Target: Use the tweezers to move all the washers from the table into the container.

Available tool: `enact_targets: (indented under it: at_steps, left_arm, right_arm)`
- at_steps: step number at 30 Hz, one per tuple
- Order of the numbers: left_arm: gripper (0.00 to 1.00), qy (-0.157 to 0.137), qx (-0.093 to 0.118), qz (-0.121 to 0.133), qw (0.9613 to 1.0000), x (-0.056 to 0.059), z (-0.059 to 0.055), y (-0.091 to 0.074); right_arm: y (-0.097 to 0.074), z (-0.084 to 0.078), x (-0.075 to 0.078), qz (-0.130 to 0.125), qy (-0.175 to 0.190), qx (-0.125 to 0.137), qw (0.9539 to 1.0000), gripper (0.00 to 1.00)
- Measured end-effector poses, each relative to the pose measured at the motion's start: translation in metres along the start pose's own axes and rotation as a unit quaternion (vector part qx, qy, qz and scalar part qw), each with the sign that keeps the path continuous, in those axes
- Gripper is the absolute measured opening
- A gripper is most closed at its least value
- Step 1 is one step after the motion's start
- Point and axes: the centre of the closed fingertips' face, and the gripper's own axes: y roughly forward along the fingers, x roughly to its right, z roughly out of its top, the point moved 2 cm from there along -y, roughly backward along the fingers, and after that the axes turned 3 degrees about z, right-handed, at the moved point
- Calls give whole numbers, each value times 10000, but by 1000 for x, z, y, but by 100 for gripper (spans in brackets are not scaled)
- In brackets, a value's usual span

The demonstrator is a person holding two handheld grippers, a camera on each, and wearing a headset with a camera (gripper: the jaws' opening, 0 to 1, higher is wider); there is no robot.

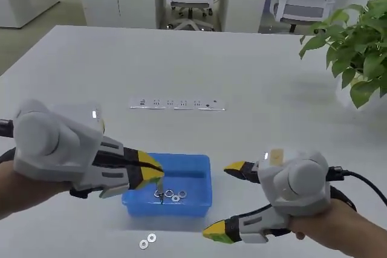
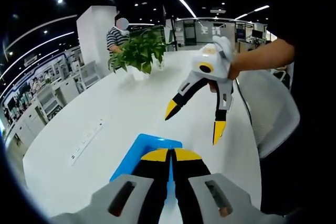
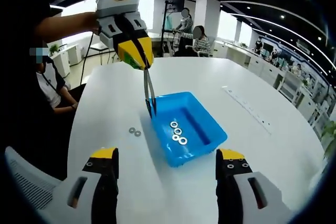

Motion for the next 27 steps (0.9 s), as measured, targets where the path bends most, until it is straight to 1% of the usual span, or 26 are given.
enact_targets:
  at_steps: [2,5,10,12,17,22,27]
  left_arm:
    - [5,-3,-4,-22,10000,2,-1,-1]
    - [5,-24,-2,-56,10000,7,-3,-2]
    - [5,-61,-12,-82,9999,13,-8,-4]
    - [5,-76,-48,-95,9999,16,-11,-4]
    - [5,-106,-77,-88,9999,20,-18,-5]
    - [5,-130,-93,-97,9998,25,-25,-4]
    - [5,-176,-75,-65,9998,26,-29,-2]
  right_arm:
    - [-1,0,-2,-48,60,70,9999,79]
    - [-2,-2,-5,-69,107,56,9999,83]
    - [-2,-2,-11,-118,215,129,9996,90]
    - [-1,-2,-13,-145,252,159,9995,94]
    - [0,-3,-18,-150,315,159,9993,99]
    - [0,-4,-22,-156,336,141,9992,100]
    - [1,-7,-26,-128,341,105,9993,100]
